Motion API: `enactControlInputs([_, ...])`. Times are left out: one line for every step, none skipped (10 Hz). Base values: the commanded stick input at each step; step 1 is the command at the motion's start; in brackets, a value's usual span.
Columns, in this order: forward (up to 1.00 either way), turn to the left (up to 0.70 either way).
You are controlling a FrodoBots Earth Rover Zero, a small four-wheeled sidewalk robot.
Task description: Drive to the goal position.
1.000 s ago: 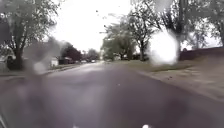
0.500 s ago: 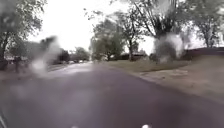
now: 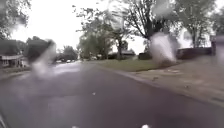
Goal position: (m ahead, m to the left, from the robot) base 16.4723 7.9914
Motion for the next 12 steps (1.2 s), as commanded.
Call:
enactControlInputs([0.7,0.0])
enactControlInputs([0.7,0.0])
enactControlInputs([0.7,0.0])
enactControlInputs([0.7,0.0])
enactControlInputs([0.7,0.0])
enactControlInputs([0.7,0.0])
enactControlInputs([0.7,0.0])
enactControlInputs([0.7,0.0])
enactControlInputs([0.7,0.0])
enactControlInputs([0.7,0.0])
enactControlInputs([0.7,0.0])
enactControlInputs([0.7,0.0])
